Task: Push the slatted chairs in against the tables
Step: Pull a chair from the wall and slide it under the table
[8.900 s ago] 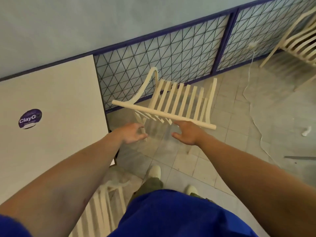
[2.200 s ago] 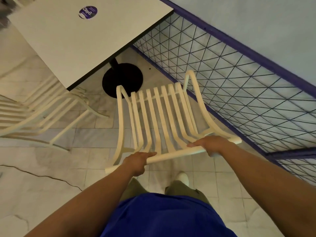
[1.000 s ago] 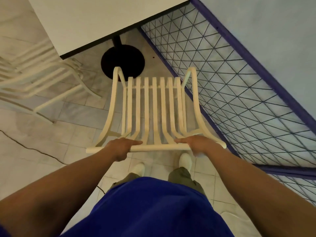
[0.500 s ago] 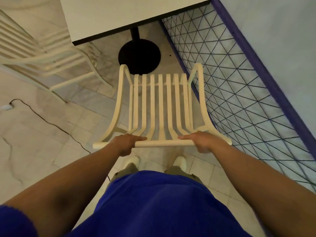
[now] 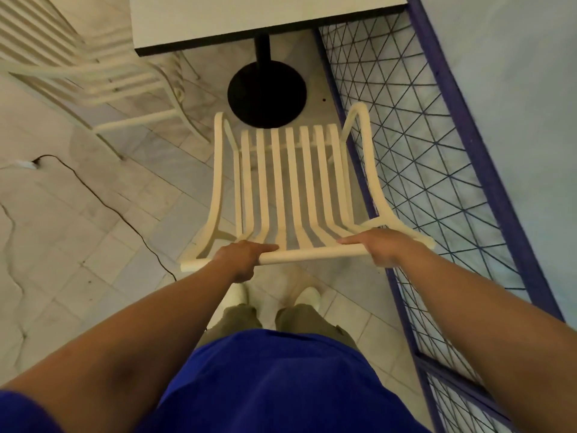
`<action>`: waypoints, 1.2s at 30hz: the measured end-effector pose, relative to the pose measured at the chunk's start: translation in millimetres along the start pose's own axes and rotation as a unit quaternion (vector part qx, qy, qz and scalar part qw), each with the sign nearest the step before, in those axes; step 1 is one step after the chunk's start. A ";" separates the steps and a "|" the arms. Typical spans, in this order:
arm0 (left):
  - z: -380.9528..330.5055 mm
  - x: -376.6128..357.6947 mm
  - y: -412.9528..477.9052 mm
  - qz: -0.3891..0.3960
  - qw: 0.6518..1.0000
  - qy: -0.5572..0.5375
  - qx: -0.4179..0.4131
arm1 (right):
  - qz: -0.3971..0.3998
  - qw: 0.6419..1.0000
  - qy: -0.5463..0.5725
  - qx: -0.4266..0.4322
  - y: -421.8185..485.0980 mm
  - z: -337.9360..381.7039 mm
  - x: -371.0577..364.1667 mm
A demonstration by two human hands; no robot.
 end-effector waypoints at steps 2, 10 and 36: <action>-3.8 -2.2 2.7 0.005 1.000 -0.009 0.003 | 0.004 1.000 -0.009 -0.005 0.6 -5.6 2.7; -2.4 -8.9 10.7 0.009 0.999 -0.028 -0.019 | -0.028 0.998 -0.024 -0.053 5.4 -13.8 3.4; -68.3 -1.9 22.9 -0.010 0.997 -0.057 0.048 | 0.021 0.998 -0.035 0.042 3.0 -75.0 23.6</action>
Point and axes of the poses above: each hand's wrist, its own y-axis towards the middle knuckle, its own x-axis out of the back of the hand, z = x × y, the point moved 10 cm from there along y, towards the middle knuckle, and after that the axes turned 6 degrees about -z, right-handed, at the moved point
